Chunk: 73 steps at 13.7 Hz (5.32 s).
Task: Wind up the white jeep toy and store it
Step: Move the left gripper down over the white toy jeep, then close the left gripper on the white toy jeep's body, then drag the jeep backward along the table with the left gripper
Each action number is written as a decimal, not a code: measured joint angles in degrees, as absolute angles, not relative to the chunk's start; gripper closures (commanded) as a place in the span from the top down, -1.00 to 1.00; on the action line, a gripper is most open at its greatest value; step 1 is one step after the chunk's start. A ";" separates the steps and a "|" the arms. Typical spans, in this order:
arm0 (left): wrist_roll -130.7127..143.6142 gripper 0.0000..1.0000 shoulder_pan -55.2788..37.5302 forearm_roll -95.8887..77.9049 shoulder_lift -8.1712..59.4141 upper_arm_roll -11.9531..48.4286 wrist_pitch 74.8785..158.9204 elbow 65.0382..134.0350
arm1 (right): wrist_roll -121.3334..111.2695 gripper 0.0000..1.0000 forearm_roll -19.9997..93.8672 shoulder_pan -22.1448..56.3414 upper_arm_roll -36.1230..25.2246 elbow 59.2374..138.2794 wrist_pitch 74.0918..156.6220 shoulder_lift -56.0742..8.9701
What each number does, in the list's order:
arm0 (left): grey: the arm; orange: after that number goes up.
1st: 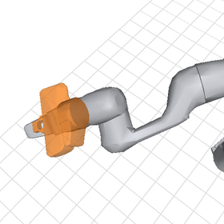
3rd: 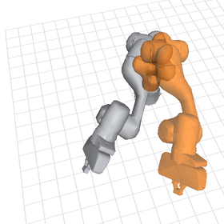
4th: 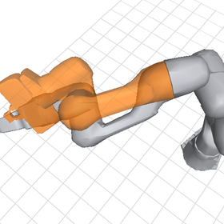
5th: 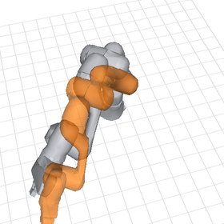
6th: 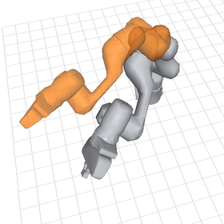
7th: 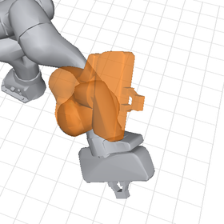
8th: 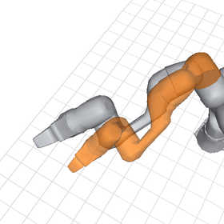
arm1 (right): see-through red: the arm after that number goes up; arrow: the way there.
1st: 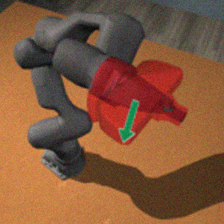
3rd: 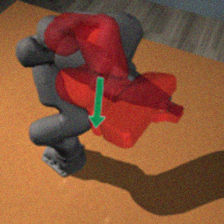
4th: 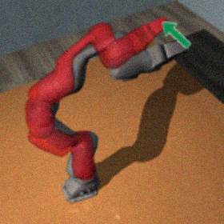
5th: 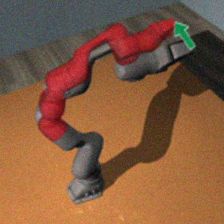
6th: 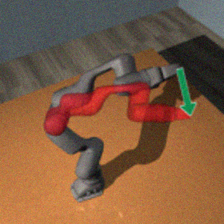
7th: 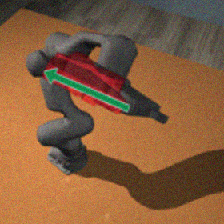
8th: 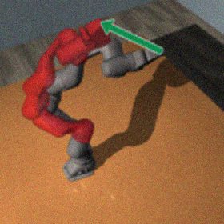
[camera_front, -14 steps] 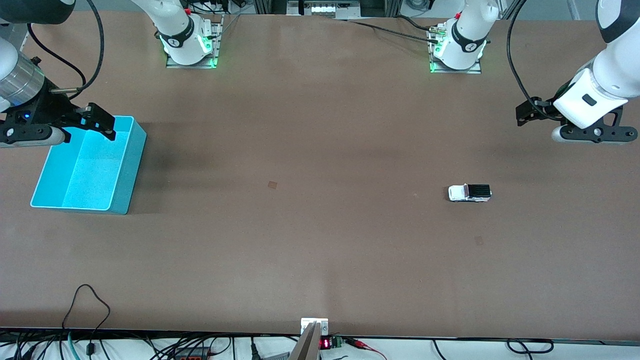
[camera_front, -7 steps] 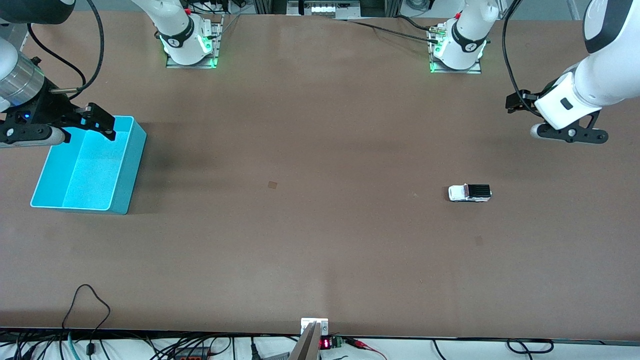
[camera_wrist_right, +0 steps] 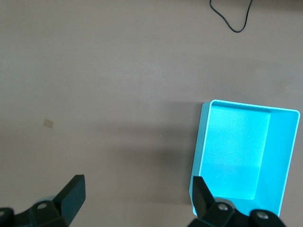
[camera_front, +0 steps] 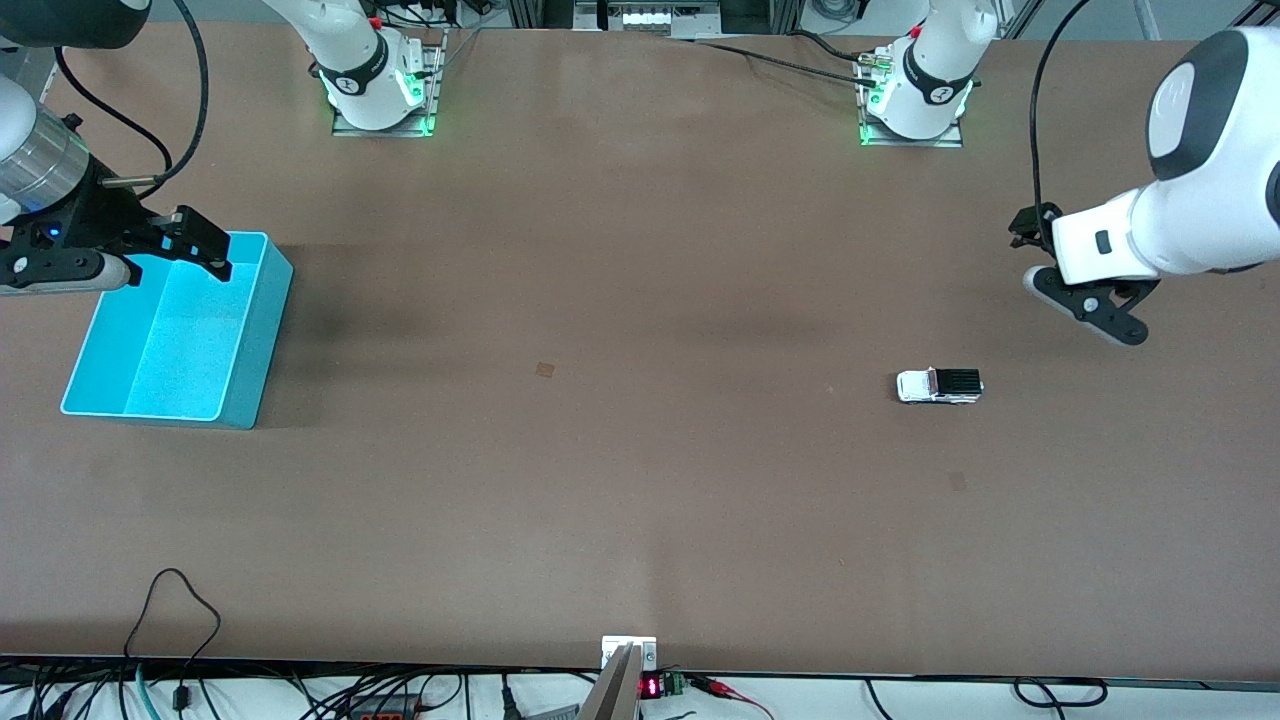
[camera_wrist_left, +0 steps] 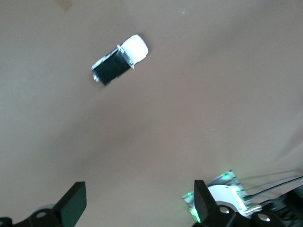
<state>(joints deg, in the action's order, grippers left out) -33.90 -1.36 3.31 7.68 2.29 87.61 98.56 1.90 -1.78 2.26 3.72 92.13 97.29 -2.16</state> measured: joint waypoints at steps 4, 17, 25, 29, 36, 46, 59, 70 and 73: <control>-51.28 1.00 -0.92 4.69 8.50 2.20 100.37 106.63 | 1.90 1.00 -1.78 2.26 3.72 92.13 97.29 -2.16; -77.07 1.00 -0.92 6.93 18.34 2.29 136.66 121.73 | 1.89 1.00 -1.78 2.26 3.72 92.14 97.30 -2.16; -78.19 0.57 0.83 6.93 24.36 2.34 144.03 121.74 | 1.89 1.00 -1.78 2.27 3.72 92.15 97.30 -2.16; -83.30 -0.51 0.72 6.98 25.17 2.80 145.12 121.73 | 1.89 1.00 -1.78 2.27 3.72 92.15 97.30 -2.16; -84.53 -0.76 0.75 6.98 25.46 2.81 145.67 121.67 | 1.88 1.00 -1.78 2.28 3.72 92.15 97.30 -2.16; -86.91 -0.75 4.68 6.98 25.66 2.66 145.42 121.44 | 1.88 1.00 -1.78 2.28 3.72 92.15 97.30 -2.16; -101.13 -0.75 19.94 6.98 27.65 2.41 145.72 118.32 | 1.88 1.00 -1.78 2.30 3.72 92.15 97.30 -2.16; -102.78 1.00 21.00 6.98 29.03 2.40 142.32 115.33 | 1.88 1.00 -1.78 2.30 3.72 92.15 97.30 -2.16; -103.89 1.00 21.01 6.98 31.69 2.41 140.60 114.85 | 1.88 1.00 -1.78 2.30 3.72 92.15 97.30 -2.16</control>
